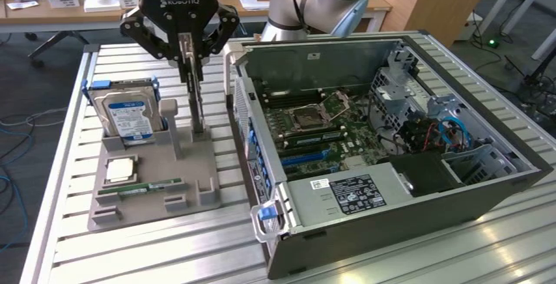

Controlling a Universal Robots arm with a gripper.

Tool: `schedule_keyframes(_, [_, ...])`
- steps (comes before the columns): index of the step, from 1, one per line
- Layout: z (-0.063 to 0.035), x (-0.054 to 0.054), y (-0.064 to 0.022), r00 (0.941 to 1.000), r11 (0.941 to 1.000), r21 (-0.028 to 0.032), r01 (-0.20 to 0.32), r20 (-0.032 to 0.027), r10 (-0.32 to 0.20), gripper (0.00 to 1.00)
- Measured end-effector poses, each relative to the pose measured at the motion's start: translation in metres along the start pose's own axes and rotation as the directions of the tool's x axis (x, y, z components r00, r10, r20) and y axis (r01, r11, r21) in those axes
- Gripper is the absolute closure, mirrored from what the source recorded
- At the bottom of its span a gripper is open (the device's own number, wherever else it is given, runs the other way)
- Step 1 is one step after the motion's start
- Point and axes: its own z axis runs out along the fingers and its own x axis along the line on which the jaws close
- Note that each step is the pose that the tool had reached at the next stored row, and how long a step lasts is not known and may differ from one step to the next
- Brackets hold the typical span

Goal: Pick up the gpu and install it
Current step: 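Pick up the gpu and move the gpu toward the slot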

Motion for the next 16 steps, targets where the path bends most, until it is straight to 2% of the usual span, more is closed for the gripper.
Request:
schedule_keyframes(9, [-0.0002,-0.0007,0.0000,1.0000,1.0000,0.0003,0.000,-0.0003,0.000,0.74])
schedule_keyframes(16, [0.0001,-0.0085,0.0002,1.0000,1.0000,0.0001,0.000,-0.0001,0.000,0.74])
